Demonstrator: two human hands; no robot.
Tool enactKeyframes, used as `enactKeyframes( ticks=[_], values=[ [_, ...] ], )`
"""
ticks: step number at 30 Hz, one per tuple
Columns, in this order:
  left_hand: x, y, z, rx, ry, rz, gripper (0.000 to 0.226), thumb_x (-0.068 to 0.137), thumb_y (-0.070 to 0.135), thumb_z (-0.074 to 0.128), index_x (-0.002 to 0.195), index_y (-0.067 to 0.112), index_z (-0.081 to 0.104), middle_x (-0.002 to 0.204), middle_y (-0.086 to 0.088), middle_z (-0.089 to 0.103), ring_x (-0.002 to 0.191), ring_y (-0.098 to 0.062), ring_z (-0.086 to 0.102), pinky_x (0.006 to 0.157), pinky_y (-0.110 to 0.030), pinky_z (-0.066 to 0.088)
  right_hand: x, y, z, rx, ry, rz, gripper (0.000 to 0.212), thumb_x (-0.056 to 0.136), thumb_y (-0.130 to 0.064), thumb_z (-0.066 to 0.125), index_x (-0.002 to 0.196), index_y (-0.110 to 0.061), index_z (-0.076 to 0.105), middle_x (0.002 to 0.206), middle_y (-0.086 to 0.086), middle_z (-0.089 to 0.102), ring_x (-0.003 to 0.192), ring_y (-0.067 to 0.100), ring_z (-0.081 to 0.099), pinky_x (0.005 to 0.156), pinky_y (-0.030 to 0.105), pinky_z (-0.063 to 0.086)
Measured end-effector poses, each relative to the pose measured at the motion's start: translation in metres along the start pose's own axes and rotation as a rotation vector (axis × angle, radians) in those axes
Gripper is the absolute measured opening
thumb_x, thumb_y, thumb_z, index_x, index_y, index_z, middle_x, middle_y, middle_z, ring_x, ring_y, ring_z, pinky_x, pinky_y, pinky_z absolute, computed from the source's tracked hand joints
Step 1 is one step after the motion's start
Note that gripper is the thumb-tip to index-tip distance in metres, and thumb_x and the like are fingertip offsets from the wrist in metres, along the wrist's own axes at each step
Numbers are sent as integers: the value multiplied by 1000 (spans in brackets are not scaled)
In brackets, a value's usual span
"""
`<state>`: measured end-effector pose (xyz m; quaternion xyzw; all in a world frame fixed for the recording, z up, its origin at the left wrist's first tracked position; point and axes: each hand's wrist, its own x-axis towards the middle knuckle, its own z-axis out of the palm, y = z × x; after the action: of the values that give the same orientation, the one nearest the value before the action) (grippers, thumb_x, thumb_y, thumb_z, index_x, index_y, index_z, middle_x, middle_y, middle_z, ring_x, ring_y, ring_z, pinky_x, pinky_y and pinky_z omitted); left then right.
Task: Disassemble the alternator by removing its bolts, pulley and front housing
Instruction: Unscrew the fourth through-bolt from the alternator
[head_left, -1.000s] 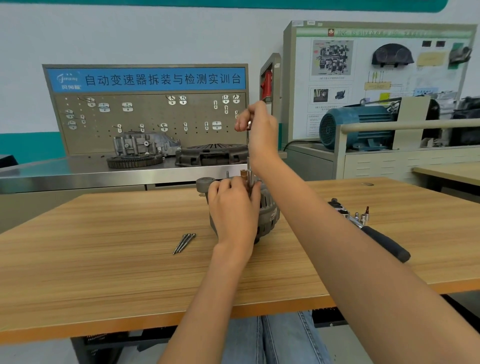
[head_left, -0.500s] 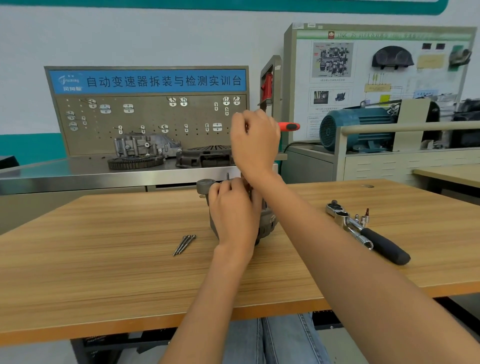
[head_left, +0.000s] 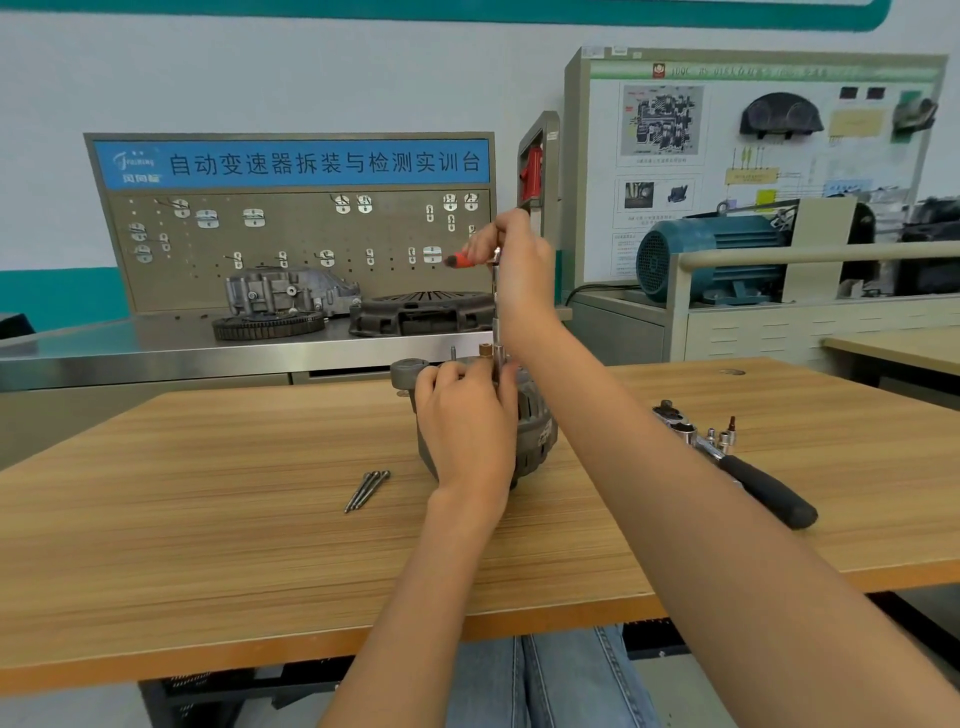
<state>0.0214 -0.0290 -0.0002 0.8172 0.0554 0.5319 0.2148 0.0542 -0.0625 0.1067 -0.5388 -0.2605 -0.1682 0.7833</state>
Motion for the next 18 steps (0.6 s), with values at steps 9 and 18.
enactKeyframes(
  ticks=[9, 18],
  values=[
    [-1, -2, -2, -52, -25, -28, 16, 79, -7, 52, 69, 0, 64, 72, -18, 64, 78, -33, 56, 85, -33, 33, -19, 24, 7, -1145, 279, -594, 21, 82, -23, 45, 86, -7, 58, 88, 7, 51, 90, 23, 46, 102, 42, 30],
    [-1, 1, 2, 26, 22, 11, 32, 96, 28, 49, 91, 5, 71, 81, -9, 69, 81, -24, 58, 91, -32, 32, 3, -2, 1, -13, -92, -16, 44, 94, -11, 36, 51, -15, 33, 50, 0, 36, 55, 14, 39, 66, 22, 43]
  ],
)
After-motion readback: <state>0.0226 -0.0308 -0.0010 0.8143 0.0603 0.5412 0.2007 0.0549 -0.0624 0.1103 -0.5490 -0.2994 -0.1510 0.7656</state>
